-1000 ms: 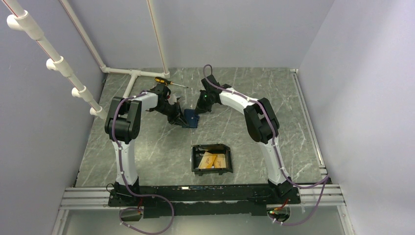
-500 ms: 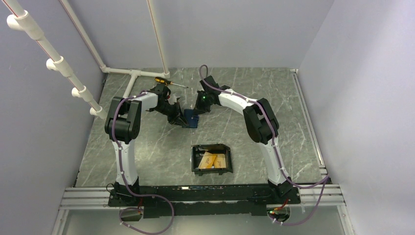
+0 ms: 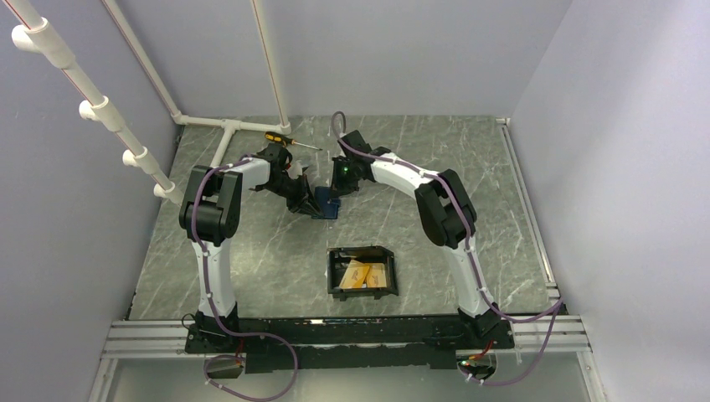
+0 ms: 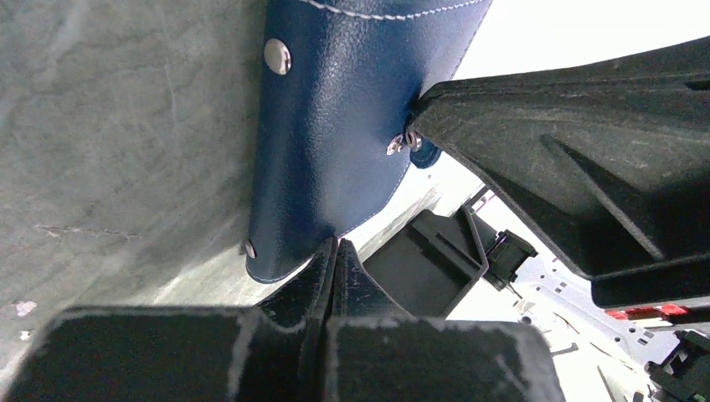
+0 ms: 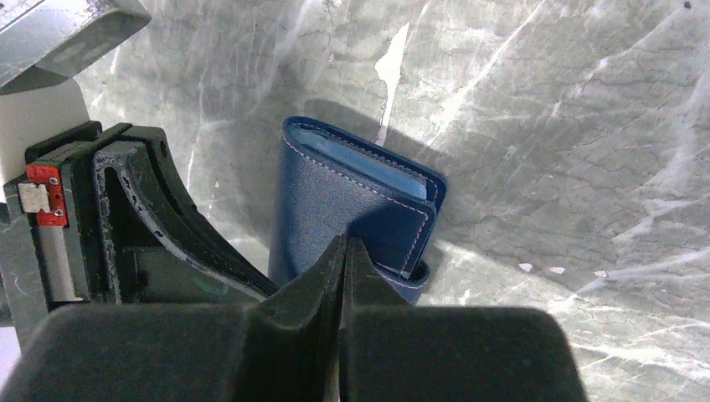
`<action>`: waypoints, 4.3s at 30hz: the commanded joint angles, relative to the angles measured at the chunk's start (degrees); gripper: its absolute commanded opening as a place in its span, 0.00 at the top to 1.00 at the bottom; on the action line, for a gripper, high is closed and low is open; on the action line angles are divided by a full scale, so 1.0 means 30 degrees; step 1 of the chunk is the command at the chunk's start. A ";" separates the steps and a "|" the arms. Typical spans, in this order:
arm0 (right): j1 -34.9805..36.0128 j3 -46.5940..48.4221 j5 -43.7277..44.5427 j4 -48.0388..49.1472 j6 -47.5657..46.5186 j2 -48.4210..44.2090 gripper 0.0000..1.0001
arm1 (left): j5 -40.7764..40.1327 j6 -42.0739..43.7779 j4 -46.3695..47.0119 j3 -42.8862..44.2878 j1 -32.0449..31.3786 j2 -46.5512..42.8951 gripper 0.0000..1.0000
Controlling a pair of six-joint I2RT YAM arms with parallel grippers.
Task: Put the credit cards into the card holder
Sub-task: Close the card holder at the center of the board.
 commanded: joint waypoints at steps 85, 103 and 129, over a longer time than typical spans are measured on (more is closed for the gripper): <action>0.8233 -1.4230 1.6636 1.0434 0.4413 -0.1298 1.00 | -0.0818 -0.4414 0.2041 -0.1817 0.1474 -0.0863 1.00; 0.8590 -1.3678 1.5627 0.8718 0.4509 -0.1728 1.00 | -0.1403 -0.3180 0.0214 -0.0495 0.1292 -0.0832 1.00; 0.0303 -0.1918 0.3150 -0.8748 -0.1991 -1.1517 0.18 | 0.0273 0.2446 -0.5196 -0.0236 0.0117 -0.9111 0.32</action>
